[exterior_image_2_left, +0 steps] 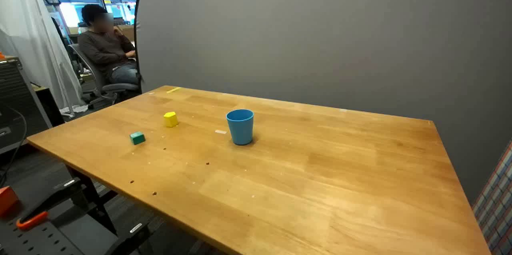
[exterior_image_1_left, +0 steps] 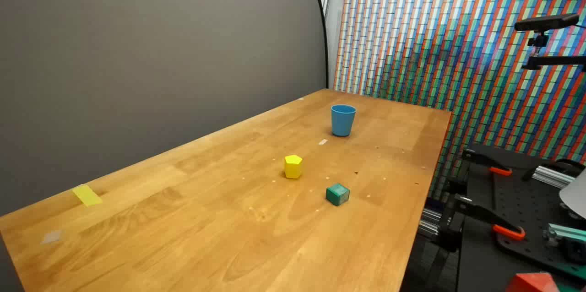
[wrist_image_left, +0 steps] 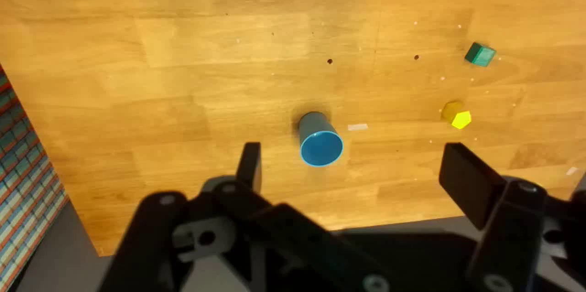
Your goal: Put the yellow block in the blue cup
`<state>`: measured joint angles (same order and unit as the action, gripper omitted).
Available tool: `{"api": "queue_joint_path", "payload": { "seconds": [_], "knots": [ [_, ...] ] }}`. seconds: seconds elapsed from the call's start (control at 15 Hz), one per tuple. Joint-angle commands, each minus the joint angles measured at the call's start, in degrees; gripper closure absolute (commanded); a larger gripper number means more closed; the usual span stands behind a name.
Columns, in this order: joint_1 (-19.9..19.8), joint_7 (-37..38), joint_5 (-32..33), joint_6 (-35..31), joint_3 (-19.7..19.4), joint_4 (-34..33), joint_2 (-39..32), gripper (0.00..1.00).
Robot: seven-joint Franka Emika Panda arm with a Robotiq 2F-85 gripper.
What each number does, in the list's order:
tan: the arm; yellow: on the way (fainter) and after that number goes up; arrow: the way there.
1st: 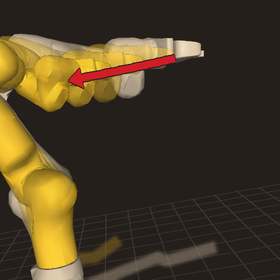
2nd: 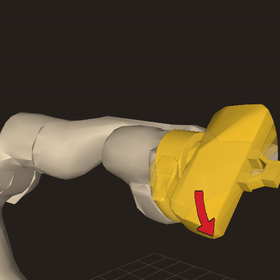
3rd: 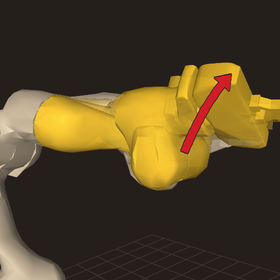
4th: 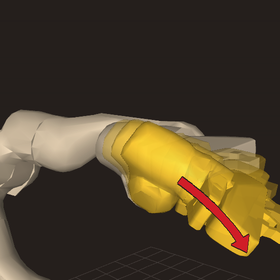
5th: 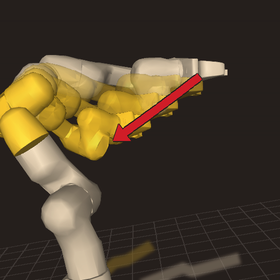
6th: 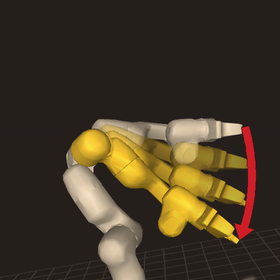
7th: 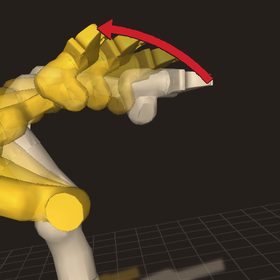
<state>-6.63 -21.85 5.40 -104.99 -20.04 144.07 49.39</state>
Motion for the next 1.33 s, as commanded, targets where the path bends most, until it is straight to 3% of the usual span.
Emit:
{"api": "queue_joint_path", "payload": {
  "seconds": [0.0,0.13,0.27,0.6,1.0,1.27],
  "knots": [
    [-0.32,-0.20,-0.26,0.08,0.26,-0.35,-0.14,0.00],
    [-0.30,-0.19,-0.25,0.09,0.24,-0.85,0.04,0.00],
    [-0.77,4.68,1.45,-3.16,4.58,1.06,-2.31,0.00],
    [5.40,12.22,0.95,-11.08,17.52,5.04,-10.33,0.00],
    [14.17,19.39,0.60,-20.67,30.02,1.82,-28.79,0.00],
    [17.86,17.75,-2.00,-26.68,32.01,-3.24,-41.79,0.00]
  ]
}}
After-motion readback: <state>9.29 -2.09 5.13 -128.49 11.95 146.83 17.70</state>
